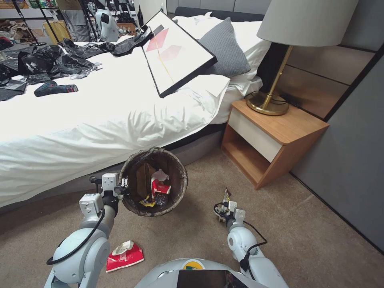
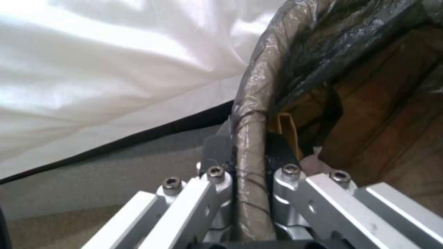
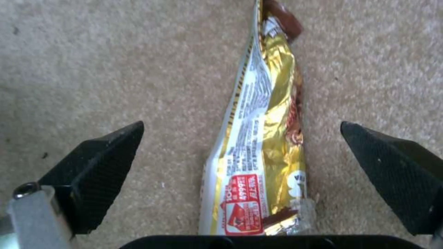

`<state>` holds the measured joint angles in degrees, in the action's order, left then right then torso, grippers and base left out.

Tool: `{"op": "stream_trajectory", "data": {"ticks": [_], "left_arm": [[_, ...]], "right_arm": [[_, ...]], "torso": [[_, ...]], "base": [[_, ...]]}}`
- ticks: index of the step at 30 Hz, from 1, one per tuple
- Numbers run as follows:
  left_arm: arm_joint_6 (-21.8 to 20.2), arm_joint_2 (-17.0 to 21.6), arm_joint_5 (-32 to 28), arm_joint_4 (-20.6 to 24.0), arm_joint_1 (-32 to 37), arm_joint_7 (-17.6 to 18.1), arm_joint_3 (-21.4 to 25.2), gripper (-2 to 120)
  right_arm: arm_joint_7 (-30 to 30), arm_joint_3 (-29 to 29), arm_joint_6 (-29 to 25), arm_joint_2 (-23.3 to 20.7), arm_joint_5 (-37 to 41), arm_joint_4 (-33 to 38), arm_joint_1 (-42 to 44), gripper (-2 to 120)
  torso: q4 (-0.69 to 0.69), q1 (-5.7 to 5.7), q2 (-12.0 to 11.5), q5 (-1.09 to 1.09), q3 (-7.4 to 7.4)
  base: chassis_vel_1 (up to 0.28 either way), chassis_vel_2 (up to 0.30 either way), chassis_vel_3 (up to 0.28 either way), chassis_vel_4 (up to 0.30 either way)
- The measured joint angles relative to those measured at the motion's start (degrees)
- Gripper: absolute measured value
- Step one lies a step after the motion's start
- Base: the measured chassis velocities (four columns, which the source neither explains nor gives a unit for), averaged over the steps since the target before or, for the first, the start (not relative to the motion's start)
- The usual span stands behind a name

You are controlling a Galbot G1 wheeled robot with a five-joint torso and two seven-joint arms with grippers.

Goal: Pick up the trash bin, then pick up the garbage from the floor and place it into the trash bin.

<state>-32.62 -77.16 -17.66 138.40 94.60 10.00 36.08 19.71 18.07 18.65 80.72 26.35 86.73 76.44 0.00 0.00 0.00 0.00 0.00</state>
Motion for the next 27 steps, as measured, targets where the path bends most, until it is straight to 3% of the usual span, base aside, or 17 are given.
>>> {"op": "stream_trajectory", "data": {"ticks": [27], "left_arm": [[0.2,0.0,0.2,-0.2,-0.1,-0.1,-0.6,5]], "right_arm": [[-0.7,0.5,-1.5,0.9,-2.1,-4.9,-1.2,100]], "torso": [[0.00,0.00,0.0,0.00,0.00]], "base": [[0.000,0.000,0.000,0.000]]}}
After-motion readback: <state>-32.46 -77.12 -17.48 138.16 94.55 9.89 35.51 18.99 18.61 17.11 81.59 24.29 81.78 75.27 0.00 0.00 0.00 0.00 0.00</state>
